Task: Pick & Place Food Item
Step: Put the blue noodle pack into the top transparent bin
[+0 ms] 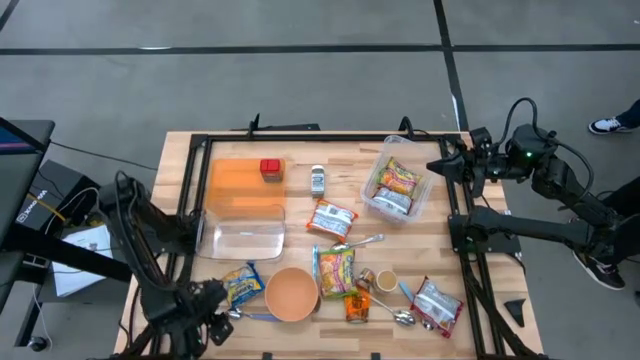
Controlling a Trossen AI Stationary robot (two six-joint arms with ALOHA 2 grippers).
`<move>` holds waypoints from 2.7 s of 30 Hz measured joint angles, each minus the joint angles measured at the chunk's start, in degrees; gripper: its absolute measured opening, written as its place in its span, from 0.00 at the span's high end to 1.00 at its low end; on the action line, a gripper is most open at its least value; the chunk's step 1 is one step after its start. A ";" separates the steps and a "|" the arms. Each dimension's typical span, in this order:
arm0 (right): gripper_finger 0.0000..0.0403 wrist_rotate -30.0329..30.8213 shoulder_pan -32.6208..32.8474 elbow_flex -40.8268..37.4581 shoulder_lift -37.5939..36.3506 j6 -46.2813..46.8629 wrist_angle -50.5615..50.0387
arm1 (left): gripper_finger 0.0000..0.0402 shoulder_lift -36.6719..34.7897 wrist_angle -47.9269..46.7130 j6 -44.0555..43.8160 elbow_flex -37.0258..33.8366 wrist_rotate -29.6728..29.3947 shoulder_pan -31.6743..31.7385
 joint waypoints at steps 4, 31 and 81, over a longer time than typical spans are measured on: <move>1.00 0.00 0.00 0.00 -0.02 0.76 -0.13 | 0.43 2.05 -2.07 -6.22 0.00 -2.52 0.04; 1.00 0.18 -0.02 0.00 0.01 1.16 -0.14 | 0.79 3.45 5.32 -9.88 -5.16 -1.32 5.05; 0.96 0.16 0.04 0.02 6.71 -1.25 11.09 | 1.00 -33.76 38.14 58.66 -5.16 1.61 39.58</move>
